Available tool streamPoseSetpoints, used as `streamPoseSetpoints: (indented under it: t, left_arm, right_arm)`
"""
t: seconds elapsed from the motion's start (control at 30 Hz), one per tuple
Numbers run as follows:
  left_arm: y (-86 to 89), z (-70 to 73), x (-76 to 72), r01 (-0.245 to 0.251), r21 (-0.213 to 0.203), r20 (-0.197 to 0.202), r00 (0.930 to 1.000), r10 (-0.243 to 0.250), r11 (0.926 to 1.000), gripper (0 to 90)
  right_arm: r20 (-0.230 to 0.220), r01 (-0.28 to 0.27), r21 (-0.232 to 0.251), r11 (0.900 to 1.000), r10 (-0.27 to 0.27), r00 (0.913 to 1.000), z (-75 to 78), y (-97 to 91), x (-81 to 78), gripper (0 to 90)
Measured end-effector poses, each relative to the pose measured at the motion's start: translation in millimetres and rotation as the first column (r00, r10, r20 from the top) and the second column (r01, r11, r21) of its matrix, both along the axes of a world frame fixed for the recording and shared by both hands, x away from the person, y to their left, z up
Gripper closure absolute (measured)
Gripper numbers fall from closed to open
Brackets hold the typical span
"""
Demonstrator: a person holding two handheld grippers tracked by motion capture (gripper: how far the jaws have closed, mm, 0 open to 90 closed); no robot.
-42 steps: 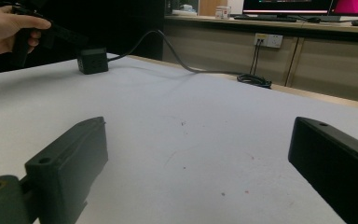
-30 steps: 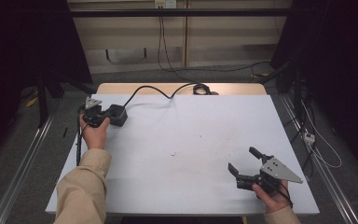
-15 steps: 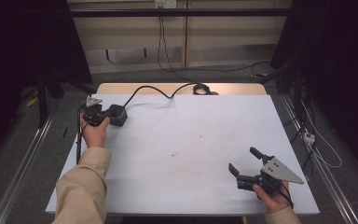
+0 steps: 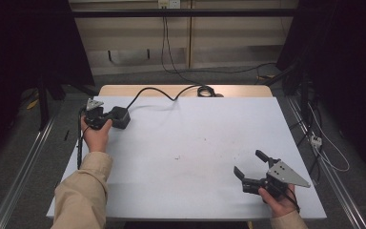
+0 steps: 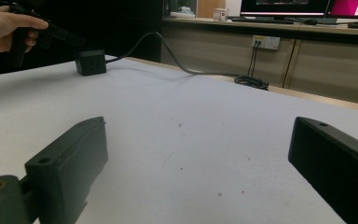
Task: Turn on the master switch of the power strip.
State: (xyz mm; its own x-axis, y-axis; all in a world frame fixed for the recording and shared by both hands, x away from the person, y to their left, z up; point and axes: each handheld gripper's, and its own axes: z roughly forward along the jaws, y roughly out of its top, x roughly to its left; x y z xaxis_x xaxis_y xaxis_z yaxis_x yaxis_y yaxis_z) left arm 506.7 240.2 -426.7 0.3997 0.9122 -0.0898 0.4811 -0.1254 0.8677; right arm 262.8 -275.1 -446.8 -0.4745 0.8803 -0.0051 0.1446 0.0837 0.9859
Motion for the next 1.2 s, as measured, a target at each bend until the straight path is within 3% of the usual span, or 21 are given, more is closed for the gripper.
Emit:
streamPoseSetpoints:
  t: [0.03,0.17,0.33,0.57,0.9,1.03,1.13,1.2]
  left_arm:
    - [-1.1,1.7,-0.9,0.006,-0.028,0.006,1.0000,-0.006,0.9996,89.3]
    - [-5.6,4.8,-3.0,0.035,-0.053,0.022,0.9992,-0.034,0.9980,84.9]
    - [-8.5,8.8,-5.4,0.052,-0.052,0.032,0.9982,-0.050,0.9973,81.3]
    - [-10.3,12.0,-9.5,0.069,-0.060,0.050,0.9966,-0.066,0.9958,67.7]
    - [-10.4,14.3,-11.2,0.085,-0.073,0.060,0.9949,-0.081,0.9937,64.1]
    - [-12.7,16.3,-13.0,0.093,-0.093,0.065,0.9941,-0.087,0.9914,58.2]
    - [-16.6,19.0,-16.9,0.111,-0.118,0.055,0.9929,-0.105,0.9868,49.0]
    - [-18.2,20.5,-19.0,0.121,-0.113,0.059,0.9916,-0.115,0.9862,47.2]
  right_arm:
    - [-0.001,0.000,0.001,1.0000,0.000,1.0000,0.0,0.2,0.3,3.9]
    - [-0.001,0.002,0.000,1.0000,-0.002,1.0000,-0.1,1.0,1.1,3.9]
    - [-0.003,0.006,0.004,1.0000,-0.006,1.0000,-0.3,0.1,1.3,3.9]
    - [-0.003,0.002,0.001,1.0000,-0.002,1.0000,-0.3,0.0,0.7,3.9]
    - [-0.004,0.020,0.002,0.9998,-0.020,0.9998,-0.6,-3.5,-0.8,3.9]
    - [-0.003,0.019,-0.003,0.9998,-0.019,0.9998,-0.4,-4.1,-1.7,3.9]
    - [-0.002,0.015,-0.004,0.9999,-0.015,0.9999,-0.2,-3.8,-2.0,3.9]
    - [0.000,0.012,-0.004,0.9999,-0.012,0.9999,0.0,-3.6,-2.1,3.9]
